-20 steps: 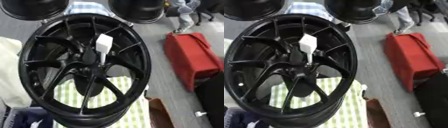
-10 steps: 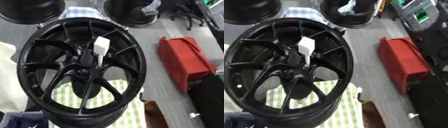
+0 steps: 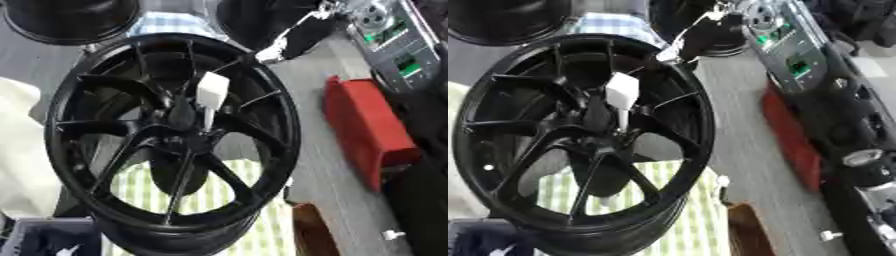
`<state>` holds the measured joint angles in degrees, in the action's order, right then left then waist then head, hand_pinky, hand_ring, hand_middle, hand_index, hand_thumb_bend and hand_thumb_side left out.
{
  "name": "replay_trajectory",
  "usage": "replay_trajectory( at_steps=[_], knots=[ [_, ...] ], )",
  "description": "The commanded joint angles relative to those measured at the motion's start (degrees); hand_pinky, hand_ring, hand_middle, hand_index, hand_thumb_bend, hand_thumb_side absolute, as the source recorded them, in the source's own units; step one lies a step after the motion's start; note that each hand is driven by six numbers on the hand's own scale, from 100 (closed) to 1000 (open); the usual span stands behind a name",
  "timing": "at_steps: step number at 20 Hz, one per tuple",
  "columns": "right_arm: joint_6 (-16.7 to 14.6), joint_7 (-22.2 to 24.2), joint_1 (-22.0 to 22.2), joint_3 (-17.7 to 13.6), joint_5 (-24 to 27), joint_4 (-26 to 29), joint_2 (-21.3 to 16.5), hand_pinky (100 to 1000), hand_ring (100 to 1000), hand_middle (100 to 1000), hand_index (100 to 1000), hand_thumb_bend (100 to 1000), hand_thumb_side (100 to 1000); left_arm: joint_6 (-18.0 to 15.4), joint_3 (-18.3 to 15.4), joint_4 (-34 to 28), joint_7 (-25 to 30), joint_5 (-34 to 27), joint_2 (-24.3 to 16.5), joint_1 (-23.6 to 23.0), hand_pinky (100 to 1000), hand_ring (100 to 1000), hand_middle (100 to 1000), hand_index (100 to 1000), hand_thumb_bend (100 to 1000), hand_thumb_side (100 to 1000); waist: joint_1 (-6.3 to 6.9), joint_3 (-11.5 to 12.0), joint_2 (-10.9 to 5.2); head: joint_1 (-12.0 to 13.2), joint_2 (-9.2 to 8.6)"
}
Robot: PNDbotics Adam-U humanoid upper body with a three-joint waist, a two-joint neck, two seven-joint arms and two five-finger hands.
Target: Pull the pin out of the wheel hub.
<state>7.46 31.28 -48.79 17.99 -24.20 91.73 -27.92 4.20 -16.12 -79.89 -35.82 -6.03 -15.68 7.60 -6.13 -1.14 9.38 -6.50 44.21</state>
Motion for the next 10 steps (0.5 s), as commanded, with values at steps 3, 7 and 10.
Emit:
replay_trajectory(
  at_steps=[3,7,10],
  knots=[
    [2.6,1.4,-0.3,1.4,0.7,2.5,-0.8,711,796,689,824,684,258,0.1,-0.4,-0.7,-0.1,-0.2,-1.7,0.7,710,625,541,754,327,714,0.05,0.3,-0.36,1.3,-0.09],
    [3.9,2.1,0.1,2.0,2.0,3.7,-1.2,709,794,685,821,689,259,0.2,-0.4,-0.7,-0.1,-0.2,-1.7,0.8,710,624,541,754,328,714,-0.02,0.4,-0.22,1.6,-0.09],
    [4.3,2.4,0.4,2.1,1.9,4.1,-1.3,709,793,684,820,695,264,0.1,-0.4,-0.8,-0.1,-0.2,-1.7,0.8,710,624,541,754,328,714,-0.01,0.5,-0.12,1.7,-0.09]
  ],
)
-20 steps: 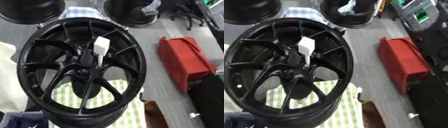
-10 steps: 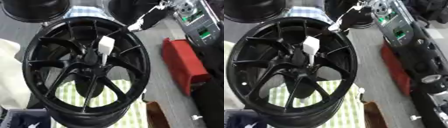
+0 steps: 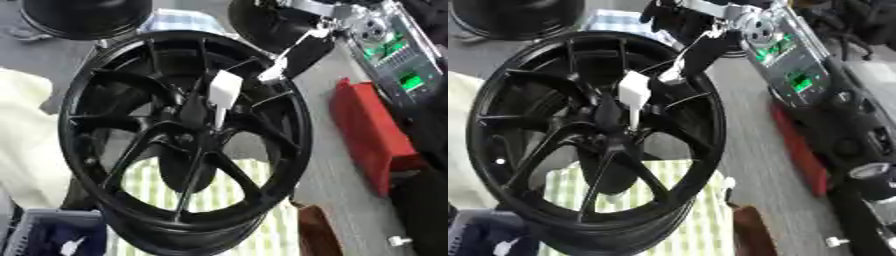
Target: Pull the pin out of the wheel hub.
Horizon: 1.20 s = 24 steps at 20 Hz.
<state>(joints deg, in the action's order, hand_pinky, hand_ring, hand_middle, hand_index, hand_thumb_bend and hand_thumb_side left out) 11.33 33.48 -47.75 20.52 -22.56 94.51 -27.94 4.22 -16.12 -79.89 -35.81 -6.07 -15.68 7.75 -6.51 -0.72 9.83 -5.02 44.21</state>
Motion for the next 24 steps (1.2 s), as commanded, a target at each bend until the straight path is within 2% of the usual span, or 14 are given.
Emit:
replay_trajectory(
  at_steps=[1,9,13,17,21,24],
  knots=[
    [0.6,0.2,-0.5,-0.4,0.2,1.4,-1.3,708,792,682,818,696,265,0.1,-0.4,-0.8,-0.1,-0.2,-1.7,0.6,710,624,541,754,328,714,0.35,0.1,-0.53,0.2,-0.09],
    [2.0,-0.8,0.7,0.7,-0.2,1.7,0.3,693,779,640,786,701,269,0.2,-0.4,-0.8,-0.1,-0.1,-1.8,0.8,710,621,541,754,329,714,-0.05,0.1,-0.68,0.2,-0.09],
    [-0.5,-0.6,0.6,0.9,0.6,2.4,-0.2,723,805,671,800,661,240,0.3,-0.4,-0.7,-0.1,-0.1,-1.8,0.9,710,620,541,754,329,714,-0.06,0.3,-0.74,0.3,-0.09],
    [-8.0,0.2,0.0,-0.2,3.2,3.9,-1.1,752,809,691,815,570,169,0.3,-0.3,-0.7,-0.1,-0.2,-1.8,0.8,712,619,540,755,326,718,0.20,0.3,-0.54,0.3,-0.09],
    [-18.0,3.4,-1.4,-1.8,6.9,3.6,-3.1,772,818,706,825,596,166,0.2,-0.2,-0.7,0.1,-0.4,-1.5,0.9,713,618,540,756,331,717,0.55,0.8,-0.23,-1.0,-0.09],
    [-24.9,8.0,-2.9,-3.1,14.5,0.6,-6.4,761,817,707,829,609,166,0.3,0.0,-0.7,0.4,-0.6,-1.3,1.1,713,618,540,756,333,719,0.65,1.4,-0.04,-3.3,-0.09]
  ],
)
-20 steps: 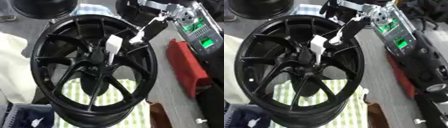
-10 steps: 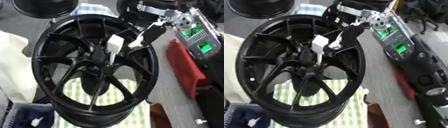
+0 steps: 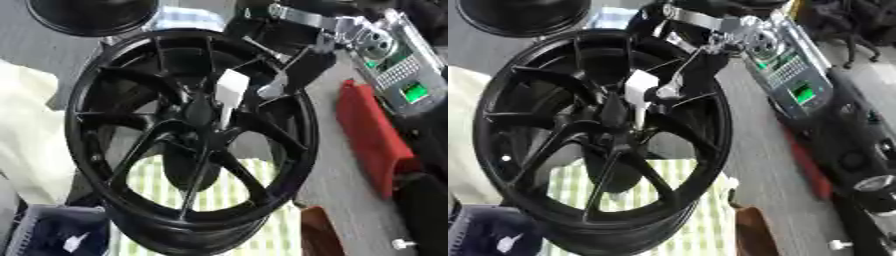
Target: Pull the pin out of the wheel hub.
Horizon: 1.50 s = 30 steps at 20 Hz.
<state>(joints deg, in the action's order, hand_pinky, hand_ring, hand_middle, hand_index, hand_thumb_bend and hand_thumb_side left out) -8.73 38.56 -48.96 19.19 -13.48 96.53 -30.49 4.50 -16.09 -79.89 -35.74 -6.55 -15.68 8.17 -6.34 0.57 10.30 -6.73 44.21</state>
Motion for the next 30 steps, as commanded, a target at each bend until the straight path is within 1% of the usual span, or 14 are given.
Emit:
replay_trajectory(
  at_steps=[1,3,5,7,8,11,13,15,19,22,26,30],
  knots=[
    [-6.6,4.5,-2.3,-2.1,8.7,-2.6,-5.0,758,818,705,830,604,163,0.1,0.1,-0.7,0.5,-0.1,-1.2,0.8,713,618,540,757,334,719,0.49,0.4,-0.46,-2.4,-0.09],
    [-9.5,7.9,-3.6,-2.6,15.3,-4.9,-8.0,771,830,714,837,598,159,0.2,0.3,-0.7,0.8,-0.2,-0.9,1.3,713,619,540,757,338,718,0.49,1.0,-0.32,-3.9,-0.12],
    [-12.7,11.4,-4.6,-3.1,20.2,-6.4,-11.4,790,842,729,846,592,155,0.3,0.5,-0.8,1.1,-0.2,-0.7,2.1,713,619,540,757,337,719,0.47,1.7,-0.01,-4.9,-0.46],
    [-15.9,12.9,-4.7,-2.9,23.0,-6.7,-14.7,801,844,730,846,592,142,0.4,0.7,-0.9,1.4,-0.2,-0.5,2.9,713,618,540,757,338,718,0.40,2.6,0.53,-5.6,-1.14],
    [-17.2,13.2,-4.4,-2.8,23.9,-6.6,-16.1,802,843,726,843,585,149,0.5,0.9,-0.9,1.6,-0.2,-0.4,3.2,712,618,540,757,338,718,0.38,3.0,0.84,-6.0,-1.47],
    [-19.9,13.4,-3.2,-3.6,26.0,-6.0,-18.9,798,838,715,836,579,135,0.5,1.2,-1.2,1.9,-0.2,-0.1,4.4,712,618,540,757,339,718,0.34,4.4,1.86,-7.0,-2.23],
    [-21.0,13.2,-2.7,-4.4,27.6,-5.4,-20.0,796,834,709,831,574,125,0.6,1.4,-1.3,2.1,-0.2,0.1,5.0,712,618,540,757,338,718,0.35,5.2,2.46,-7.4,-2.68],
    [-21.8,13.1,-2.7,-4.6,28.2,-4.6,-20.9,802,832,707,829,571,115,0.6,1.5,-1.4,2.2,-0.2,0.2,5.4,712,617,540,757,338,718,0.33,5.8,2.91,-7.6,-3.06],
    [-22.8,12.9,-3.1,-4.0,27.7,-3.4,-21.4,803,829,706,828,557,113,0.7,1.8,-1.5,2.5,-0.2,0.5,6.3,712,617,540,756,339,717,0.37,6.7,3.50,-6.7,-3.90],
    [-23.5,13.1,-3.0,-3.3,27.3,-2.9,-21.7,803,828,704,826,558,109,0.8,2.0,-1.4,2.6,0.0,0.7,7.1,712,617,540,756,340,716,0.36,7.4,3.83,-7.0,-3.43],
    [-24.4,13.4,-2.5,-2.4,26.9,-1.6,-22.6,806,826,702,824,558,107,1.0,2.4,-1.2,2.9,0.1,0.9,8.2,711,616,539,756,341,715,0.21,8.5,4.19,-8.2,-2.26],
    [-24.9,13.4,-1.9,-1.8,27.1,-0.1,-23.2,803,820,699,823,559,102,1.1,2.6,-1.0,3.1,0.2,1.2,9.1,711,616,539,757,343,714,0.13,9.3,4.25,-9.6,-1.65]
  ],
)
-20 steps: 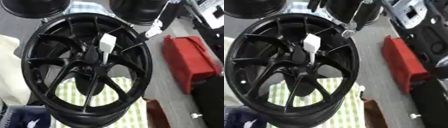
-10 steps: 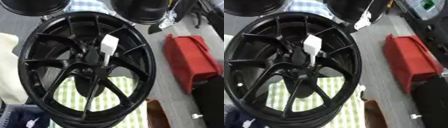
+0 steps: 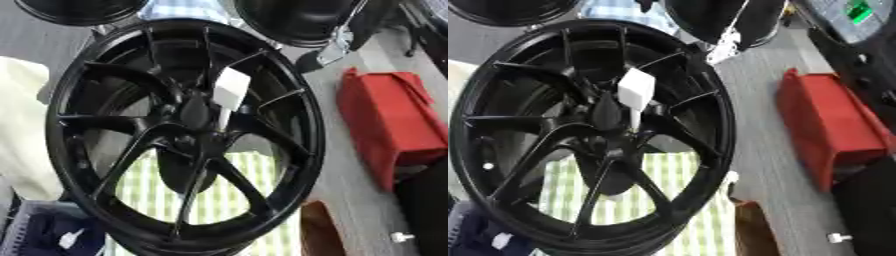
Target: Pull the pin out of the wheel hub.
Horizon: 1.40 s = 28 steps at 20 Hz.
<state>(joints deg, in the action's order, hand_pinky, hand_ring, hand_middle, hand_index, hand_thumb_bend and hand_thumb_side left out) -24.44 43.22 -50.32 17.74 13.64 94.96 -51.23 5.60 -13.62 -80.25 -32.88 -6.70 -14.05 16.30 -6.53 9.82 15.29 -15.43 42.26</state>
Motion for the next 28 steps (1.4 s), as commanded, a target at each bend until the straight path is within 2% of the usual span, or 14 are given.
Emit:
replay_trajectory(
  at_steps=[1,8,15,21,28],
  knots=[
    [-9.2,8.7,-0.5,-0.2,0.1,1.7,-2.5,802,818,698,822,560,101,0.1,0.2,-0.5,0.3,0.3,-0.4,1.1,711,616,539,757,343,714,0.32,0.2,-0.76,-1.3,0.38],
    [-9.5,8.8,-0.2,1.1,-0.4,2.0,-2.4,793,808,687,816,548,100,0.2,0.5,-0.2,0.6,0.3,0.1,2.0,711,615,539,757,344,713,0.30,1.2,-0.55,-2.6,0.10],
    [-10.6,8.8,0.3,2.1,-1.0,2.8,-2.7,793,807,682,813,530,100,0.3,0.8,-0.4,0.8,0.2,0.6,2.9,710,615,539,757,350,711,0.04,2.4,0.17,-2.9,-0.72],
    [-11.4,8.8,1.0,2.3,-2.1,3.2,-3.5,792,807,684,814,522,100,0.3,1.2,-0.6,1.2,0.2,0.8,3.8,710,614,539,757,350,711,-0.05,3.4,1.20,-3.6,-1.74],
    [-11.8,8.8,1.8,2.3,-3.2,2.9,-4.1,789,809,693,820,514,100,0.3,1.4,-0.8,1.3,0.0,0.9,4.6,709,614,538,757,351,710,0.01,4.2,2.51,-4.4,-1.98]
  ],
)
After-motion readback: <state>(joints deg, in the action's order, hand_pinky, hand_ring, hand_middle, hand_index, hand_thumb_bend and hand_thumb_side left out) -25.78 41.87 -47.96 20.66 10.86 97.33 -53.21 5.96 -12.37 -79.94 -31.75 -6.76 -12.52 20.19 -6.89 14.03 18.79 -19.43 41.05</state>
